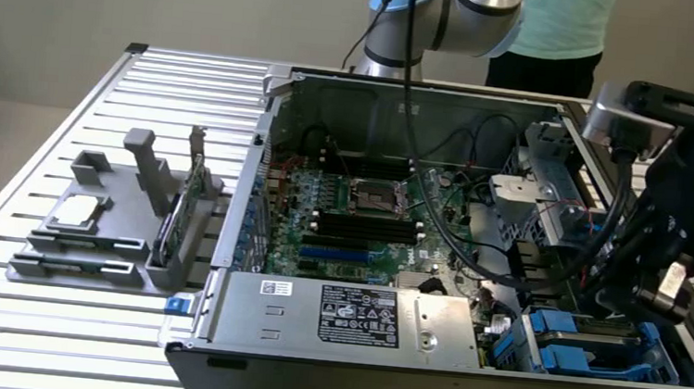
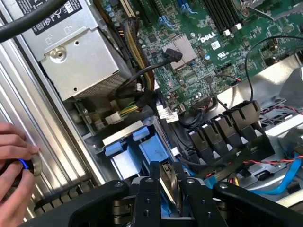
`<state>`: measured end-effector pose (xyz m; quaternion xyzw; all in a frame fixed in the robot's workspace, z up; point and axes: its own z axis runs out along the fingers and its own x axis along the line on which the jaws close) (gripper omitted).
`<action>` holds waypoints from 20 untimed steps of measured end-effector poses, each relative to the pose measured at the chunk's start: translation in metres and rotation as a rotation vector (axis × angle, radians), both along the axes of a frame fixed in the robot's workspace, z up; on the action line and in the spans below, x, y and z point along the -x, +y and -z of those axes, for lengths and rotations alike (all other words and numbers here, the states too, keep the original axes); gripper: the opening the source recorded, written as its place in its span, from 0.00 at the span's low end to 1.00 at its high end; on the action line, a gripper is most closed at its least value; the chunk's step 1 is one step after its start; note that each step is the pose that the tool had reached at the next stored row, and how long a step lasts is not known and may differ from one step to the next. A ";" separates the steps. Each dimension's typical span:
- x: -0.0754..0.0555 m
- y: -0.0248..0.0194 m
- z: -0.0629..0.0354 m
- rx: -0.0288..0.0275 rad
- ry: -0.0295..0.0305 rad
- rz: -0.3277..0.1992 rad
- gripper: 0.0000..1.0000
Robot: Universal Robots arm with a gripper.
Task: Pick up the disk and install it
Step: 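Insert the first disk wire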
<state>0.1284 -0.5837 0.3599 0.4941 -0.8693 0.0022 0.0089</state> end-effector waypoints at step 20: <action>0.000 0.0000 -0.0020 0.0001 0.0000 0.316 0.25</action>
